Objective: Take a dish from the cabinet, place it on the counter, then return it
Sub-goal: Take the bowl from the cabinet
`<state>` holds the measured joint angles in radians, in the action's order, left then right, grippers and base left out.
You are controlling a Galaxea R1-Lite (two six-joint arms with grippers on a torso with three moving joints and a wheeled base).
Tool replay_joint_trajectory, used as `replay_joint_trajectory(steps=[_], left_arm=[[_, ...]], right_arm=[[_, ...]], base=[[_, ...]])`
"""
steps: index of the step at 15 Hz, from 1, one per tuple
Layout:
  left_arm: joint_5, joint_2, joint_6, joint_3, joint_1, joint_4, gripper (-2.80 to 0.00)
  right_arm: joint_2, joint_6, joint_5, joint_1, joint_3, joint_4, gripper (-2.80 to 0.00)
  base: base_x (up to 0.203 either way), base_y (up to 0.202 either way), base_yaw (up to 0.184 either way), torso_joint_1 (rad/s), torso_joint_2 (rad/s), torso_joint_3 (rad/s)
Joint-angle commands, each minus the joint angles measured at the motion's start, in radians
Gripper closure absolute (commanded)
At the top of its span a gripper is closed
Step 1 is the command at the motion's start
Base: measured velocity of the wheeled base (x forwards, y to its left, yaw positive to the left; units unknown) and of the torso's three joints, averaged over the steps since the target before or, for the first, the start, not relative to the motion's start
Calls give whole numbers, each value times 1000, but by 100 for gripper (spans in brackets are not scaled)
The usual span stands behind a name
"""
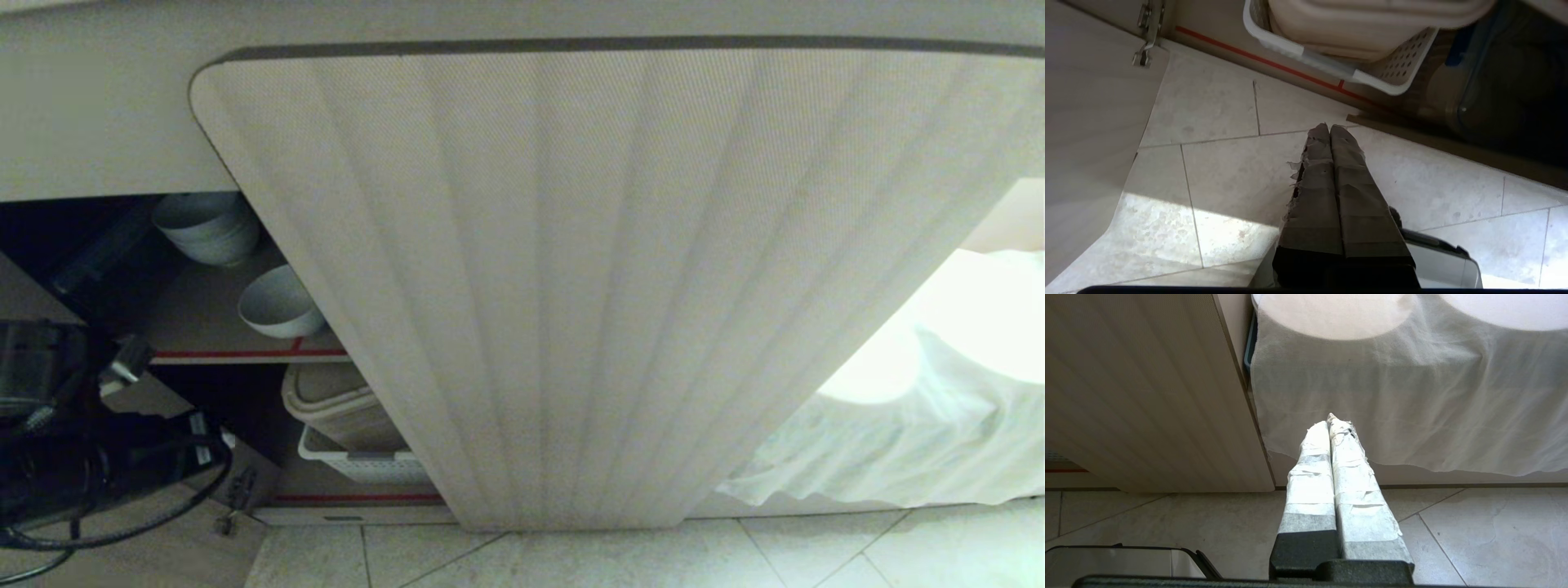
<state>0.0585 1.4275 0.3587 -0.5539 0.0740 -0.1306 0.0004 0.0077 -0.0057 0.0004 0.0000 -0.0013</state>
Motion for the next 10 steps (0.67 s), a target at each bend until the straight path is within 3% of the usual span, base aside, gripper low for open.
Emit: replay_joint_trajectory(steps=[1, 10], left_arm=[[0, 43, 5, -42, 2, 4, 0], [-12, 123, 54, -164, 0, 6, 0]], right_arm=[[0, 0, 0, 0, 0, 0, 0], [0, 0, 0, 0, 0, 0, 0]], base=[[0, 0, 0, 0, 0, 0], [0, 0, 0, 0, 0, 0]])
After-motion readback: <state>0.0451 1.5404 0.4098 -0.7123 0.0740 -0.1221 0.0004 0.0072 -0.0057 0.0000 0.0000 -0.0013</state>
